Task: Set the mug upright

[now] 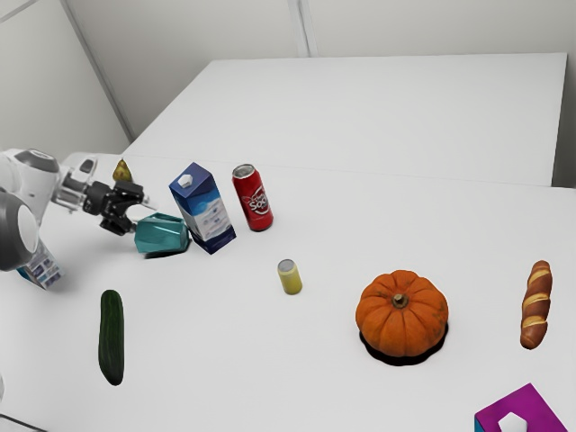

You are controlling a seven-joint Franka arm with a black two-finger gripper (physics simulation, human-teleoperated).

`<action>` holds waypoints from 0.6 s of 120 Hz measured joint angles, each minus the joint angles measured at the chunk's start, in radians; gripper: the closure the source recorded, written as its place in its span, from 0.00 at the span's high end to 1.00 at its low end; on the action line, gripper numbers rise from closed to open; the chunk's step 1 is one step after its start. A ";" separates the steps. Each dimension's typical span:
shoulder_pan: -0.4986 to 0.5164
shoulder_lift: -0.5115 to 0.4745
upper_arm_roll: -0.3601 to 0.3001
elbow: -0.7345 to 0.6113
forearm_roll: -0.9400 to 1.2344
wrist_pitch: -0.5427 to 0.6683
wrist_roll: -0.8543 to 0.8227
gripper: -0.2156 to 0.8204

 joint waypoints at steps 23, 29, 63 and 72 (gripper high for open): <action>0.010 0.002 -0.006 -0.023 -0.020 -0.001 -0.006 0.62; 0.015 0.005 -0.007 -0.034 -0.021 0.000 -0.007 0.48; 0.022 -0.005 -0.007 -0.042 -0.019 0.004 -0.010 0.16; 0.024 -0.019 -0.007 -0.043 -0.016 0.002 -0.009 0.13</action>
